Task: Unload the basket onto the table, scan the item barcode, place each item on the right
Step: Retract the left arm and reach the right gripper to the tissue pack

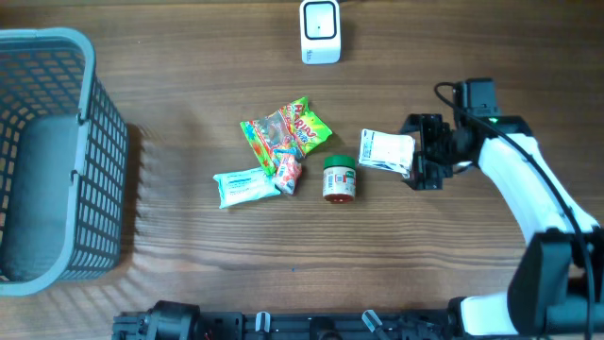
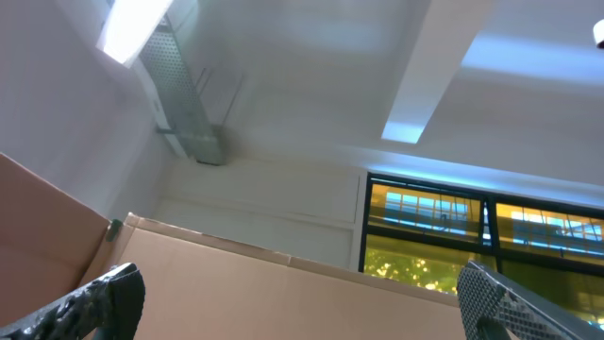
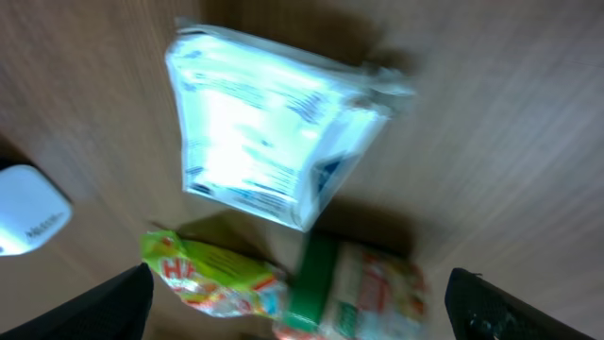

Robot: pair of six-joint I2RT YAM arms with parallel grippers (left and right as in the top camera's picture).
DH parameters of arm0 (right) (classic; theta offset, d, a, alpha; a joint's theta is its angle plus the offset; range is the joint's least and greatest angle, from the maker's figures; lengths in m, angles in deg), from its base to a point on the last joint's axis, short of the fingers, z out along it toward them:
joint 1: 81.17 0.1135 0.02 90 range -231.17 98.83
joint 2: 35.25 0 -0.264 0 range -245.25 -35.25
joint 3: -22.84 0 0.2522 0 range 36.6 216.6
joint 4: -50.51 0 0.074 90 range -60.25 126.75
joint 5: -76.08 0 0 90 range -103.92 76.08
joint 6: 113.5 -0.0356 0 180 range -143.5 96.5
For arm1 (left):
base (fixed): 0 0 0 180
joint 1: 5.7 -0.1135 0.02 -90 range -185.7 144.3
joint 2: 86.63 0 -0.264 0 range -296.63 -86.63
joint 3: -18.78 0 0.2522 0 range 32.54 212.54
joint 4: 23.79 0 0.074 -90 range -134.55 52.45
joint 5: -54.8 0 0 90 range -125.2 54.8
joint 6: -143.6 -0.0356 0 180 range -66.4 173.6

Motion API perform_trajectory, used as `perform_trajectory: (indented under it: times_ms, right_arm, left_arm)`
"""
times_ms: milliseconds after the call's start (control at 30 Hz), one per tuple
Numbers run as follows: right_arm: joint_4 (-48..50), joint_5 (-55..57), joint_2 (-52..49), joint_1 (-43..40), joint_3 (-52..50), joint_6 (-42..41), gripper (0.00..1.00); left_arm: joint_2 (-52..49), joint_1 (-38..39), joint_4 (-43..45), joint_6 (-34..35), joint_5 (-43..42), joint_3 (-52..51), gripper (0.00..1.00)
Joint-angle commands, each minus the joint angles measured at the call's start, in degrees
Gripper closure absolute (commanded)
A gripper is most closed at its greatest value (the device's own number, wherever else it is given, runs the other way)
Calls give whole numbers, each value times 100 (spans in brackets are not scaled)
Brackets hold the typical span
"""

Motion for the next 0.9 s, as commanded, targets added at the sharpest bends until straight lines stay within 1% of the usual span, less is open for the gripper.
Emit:
perform_trajectory:
  times_ms: [0, 167, 367, 500, 667, 867]
  right_arm:
    - [490, 15, -494, 85, 111, -297, 0]
    - [640, 199, -1014, 90, 111, -474, 0]
    - [697, 332, -1429, 94, 111, -487, 0]
    - [844, 380, -1453, 94, 111, -450, 0]
    - [1034, -262, -1447, 94, 173, -7, 0]
    - [1152, -345, -1405, 81, 210, 131, 0]
  left_arm:
    - [13, -35, 7, -114, 74, -11, 0]
    - [13, -35, 0, -111, 74, -13, 0]
    - [13, -35, 28, -114, 74, -105, 0]
    - [13, -35, 118, -114, 74, -210, 0]
    - [13, -35, 153, -114, 74, -247, 0]
    - [13, -35, 153, -116, 76, -247, 0]
